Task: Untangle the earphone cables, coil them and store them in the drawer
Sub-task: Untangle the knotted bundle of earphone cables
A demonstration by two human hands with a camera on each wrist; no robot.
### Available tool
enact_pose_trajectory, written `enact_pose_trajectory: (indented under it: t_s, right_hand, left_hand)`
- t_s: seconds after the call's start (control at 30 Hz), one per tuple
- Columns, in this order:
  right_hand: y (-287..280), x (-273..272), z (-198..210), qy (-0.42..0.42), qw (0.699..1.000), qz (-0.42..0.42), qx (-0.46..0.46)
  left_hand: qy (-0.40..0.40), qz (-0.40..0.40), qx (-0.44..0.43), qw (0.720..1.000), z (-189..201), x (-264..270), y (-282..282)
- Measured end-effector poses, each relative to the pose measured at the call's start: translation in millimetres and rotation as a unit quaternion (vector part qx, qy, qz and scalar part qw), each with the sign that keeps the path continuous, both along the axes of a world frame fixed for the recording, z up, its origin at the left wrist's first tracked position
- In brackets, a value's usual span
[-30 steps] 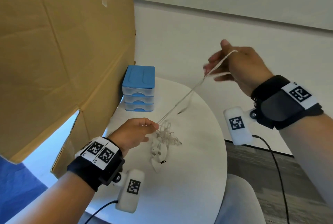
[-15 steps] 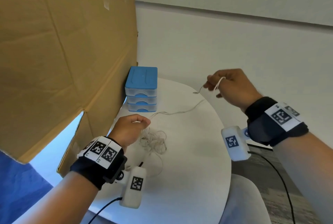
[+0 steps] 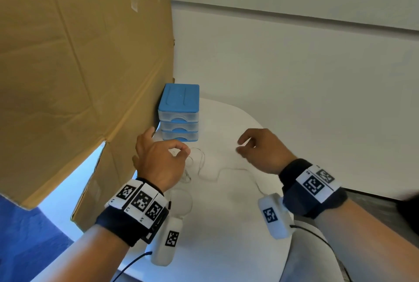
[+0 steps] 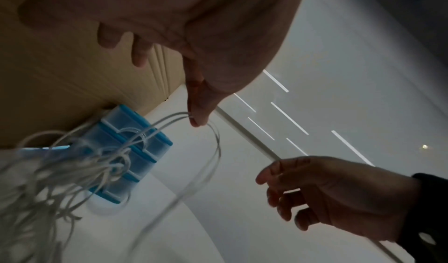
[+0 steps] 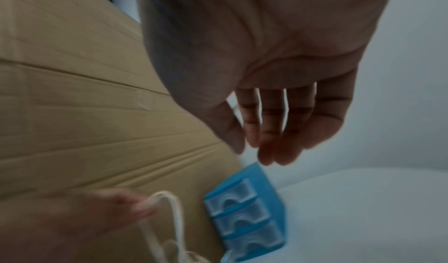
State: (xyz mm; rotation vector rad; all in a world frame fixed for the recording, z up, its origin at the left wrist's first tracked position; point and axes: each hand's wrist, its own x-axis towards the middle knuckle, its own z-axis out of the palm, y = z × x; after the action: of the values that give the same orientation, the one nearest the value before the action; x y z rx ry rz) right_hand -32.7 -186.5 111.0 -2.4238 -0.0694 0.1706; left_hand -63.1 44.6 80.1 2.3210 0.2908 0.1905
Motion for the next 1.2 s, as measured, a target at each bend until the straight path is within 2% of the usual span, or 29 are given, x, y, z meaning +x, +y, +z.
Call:
enact_pose_trajectory:
  t_s: [0.07,0.13,0.2,0.37,0.47,0.63,0.87,1.0,1.07,1.13,1.17,1.2]
  right_hand:
    - [19,-14,4,0.014,0.998,0.046,0.04]
    - [36,-24,3,0.078,0.99,0.096,0.061]
    - [49,-29,-5,0.117,0.985,0.111,0.056]
    - [61,-25,-18,0.009,0.993,0.075,0.095]
    - [57,-24,-6,-0.017,0.988,0.082,0.132]
    - [48,-19,20,-0.039,0.96,0.05,0.271]
    - [38,-14,40,-0.071,0.938,0.007,0.34]
    - [30,-12,45,-0.097,0.933,-0.03,0.345]
    - [29,-12,44,-0.089,0.934,-0.036,0.344]
    - [32,-15,42,-0.059,0.936,-0.015,0.345]
    - [34,-17,42,-0.044,0.936,-0.001,0.35]
    - [36,-19,42,-0.032,0.933,0.012,0.357]
  left_hand:
    - [-0.031,-0.026,-0.085,0.996,0,1,-2]
    - [-0.051,-0.053,-0.181,0.981,2,0,-7]
    - [-0.071,-0.068,-0.218,0.971,7,-1,-12]
    - [-0.118,-0.139,-0.288,0.94,25,-10,-26]
    - [-0.121,-0.166,-0.3,0.931,26,-10,-26]
    - [-0.003,-0.204,-0.36,0.91,8,-5,-19]
    - [-0.039,-0.182,-0.285,0.94,-1,-3,-16]
    - [-0.023,-0.221,-0.237,0.946,6,-8,-16]
    - [-0.012,-0.257,-0.255,0.932,14,-13,-20]
    - [-0.009,-0.279,-0.34,0.898,24,-19,-28]
    - [-0.013,-0.275,-0.361,0.891,28,-21,-32]
    - [-0.021,-0.259,-0.358,0.897,29,-21,-35]
